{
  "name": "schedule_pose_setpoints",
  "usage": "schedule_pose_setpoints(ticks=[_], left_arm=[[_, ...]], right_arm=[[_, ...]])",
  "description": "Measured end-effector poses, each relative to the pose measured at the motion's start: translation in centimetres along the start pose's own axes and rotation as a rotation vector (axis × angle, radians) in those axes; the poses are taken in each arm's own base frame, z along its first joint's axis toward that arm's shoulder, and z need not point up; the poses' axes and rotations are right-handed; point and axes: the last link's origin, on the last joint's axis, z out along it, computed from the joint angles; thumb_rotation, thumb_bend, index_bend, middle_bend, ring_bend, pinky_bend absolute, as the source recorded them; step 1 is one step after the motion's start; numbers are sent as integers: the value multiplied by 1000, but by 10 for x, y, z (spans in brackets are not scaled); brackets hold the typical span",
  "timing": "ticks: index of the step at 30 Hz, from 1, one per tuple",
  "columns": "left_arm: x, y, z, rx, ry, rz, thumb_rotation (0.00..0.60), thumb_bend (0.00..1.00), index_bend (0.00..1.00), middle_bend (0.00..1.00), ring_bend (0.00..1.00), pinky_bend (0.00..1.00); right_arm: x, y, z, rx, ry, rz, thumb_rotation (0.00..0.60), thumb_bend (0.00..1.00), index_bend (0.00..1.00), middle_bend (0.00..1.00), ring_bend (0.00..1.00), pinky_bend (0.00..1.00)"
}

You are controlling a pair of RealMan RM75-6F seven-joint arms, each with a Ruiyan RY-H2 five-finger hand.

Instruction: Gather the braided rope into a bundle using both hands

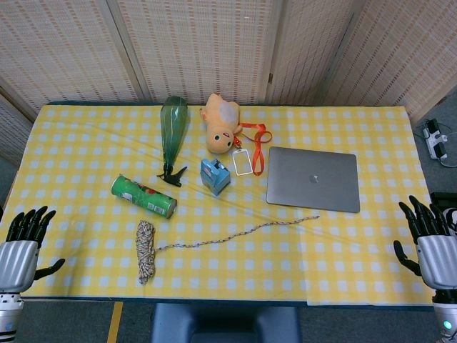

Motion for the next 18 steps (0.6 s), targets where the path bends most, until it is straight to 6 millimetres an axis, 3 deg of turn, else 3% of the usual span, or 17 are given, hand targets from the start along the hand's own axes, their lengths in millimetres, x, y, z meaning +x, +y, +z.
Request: schedule_pose_setpoints(ticks=[18], left_arm=[[1, 12, 6, -51, 12, -28, 600, 135, 132, 98, 76, 8]], right_arm=[[5, 5, -6, -15, 30, 14, 600, 456, 0, 0, 97, 0]])
